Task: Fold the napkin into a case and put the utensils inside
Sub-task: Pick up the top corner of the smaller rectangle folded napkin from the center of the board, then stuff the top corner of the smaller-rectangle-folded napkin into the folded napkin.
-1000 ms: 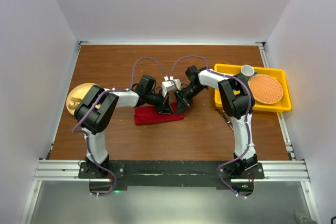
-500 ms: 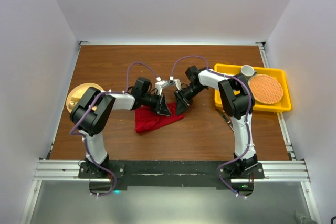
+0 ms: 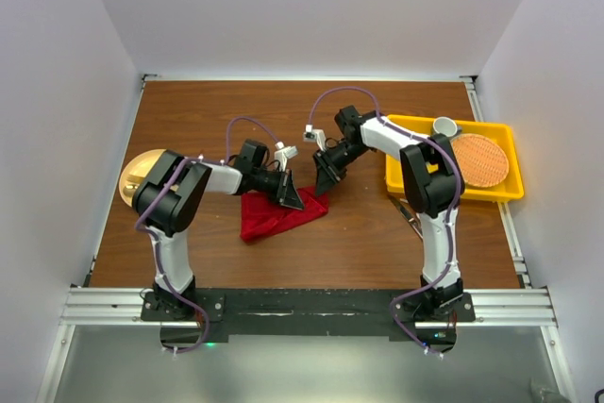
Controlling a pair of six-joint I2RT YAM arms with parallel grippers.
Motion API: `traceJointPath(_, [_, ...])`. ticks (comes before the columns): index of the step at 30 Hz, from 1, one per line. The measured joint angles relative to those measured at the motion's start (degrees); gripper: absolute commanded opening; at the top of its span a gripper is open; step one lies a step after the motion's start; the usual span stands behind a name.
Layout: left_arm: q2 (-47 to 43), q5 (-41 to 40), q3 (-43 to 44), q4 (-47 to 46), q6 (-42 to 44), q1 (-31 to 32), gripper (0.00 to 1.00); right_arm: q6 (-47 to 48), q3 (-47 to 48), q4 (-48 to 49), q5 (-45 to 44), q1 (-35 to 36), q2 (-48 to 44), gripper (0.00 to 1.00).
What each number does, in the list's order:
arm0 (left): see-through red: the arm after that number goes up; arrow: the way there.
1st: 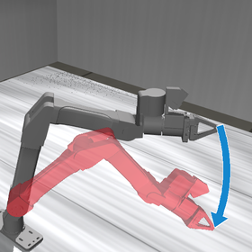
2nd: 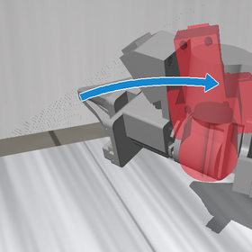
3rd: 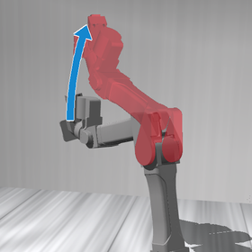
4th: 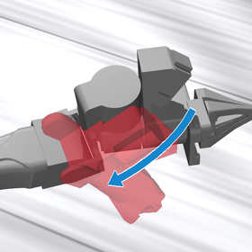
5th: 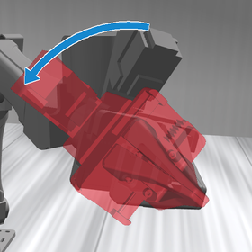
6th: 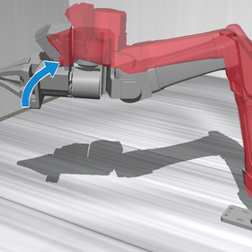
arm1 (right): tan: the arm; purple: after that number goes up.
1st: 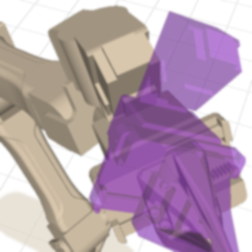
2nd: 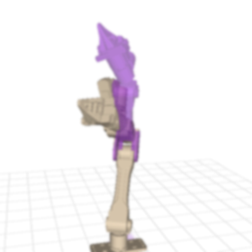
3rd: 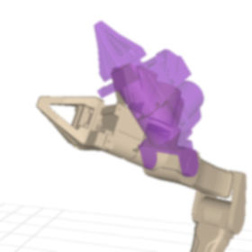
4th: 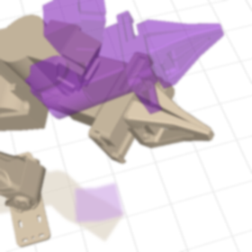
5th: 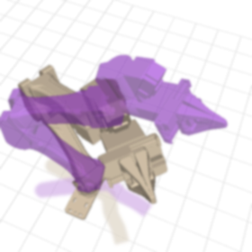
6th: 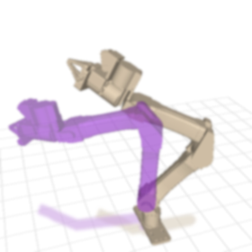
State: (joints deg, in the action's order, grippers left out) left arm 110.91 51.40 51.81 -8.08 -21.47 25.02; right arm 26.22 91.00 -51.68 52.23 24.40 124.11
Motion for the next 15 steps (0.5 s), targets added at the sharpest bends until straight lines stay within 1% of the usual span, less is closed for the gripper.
traceJointPath(4, [0.42,0.68,0.24,0.0,-0.02,-0.04,0.0,-3.19,0.46,2.23,-1.16,0.0,-1.97,0.2])
traceJointPath(8, [0.7,1.14,0.39,-0.04,-0.09,-0.15,0.0,-6.05,0.37,6.27,-5.42,0.94,-4.46,0.2])
traceJointPath(9, [0.74,1.27,0.42,-0.04,-0.11,-0.17,0.0,-6.49,0.2,7.39,-6.82,1.27,-5.01,0.21])
traceJointPath(10, [0.83,1.36,0.44,-0.07,-0.2,-0.24,0.0,-6.78,-0.26,8.63,-8.33,1.64,-5.51,0.24])
traceJointPath(15, [1.22,2.14,0.44,-0.42,-0.61,-0.57,0.0,-7.17,-3.76,12.44,-13.86,3.06,-7.52,0.27])
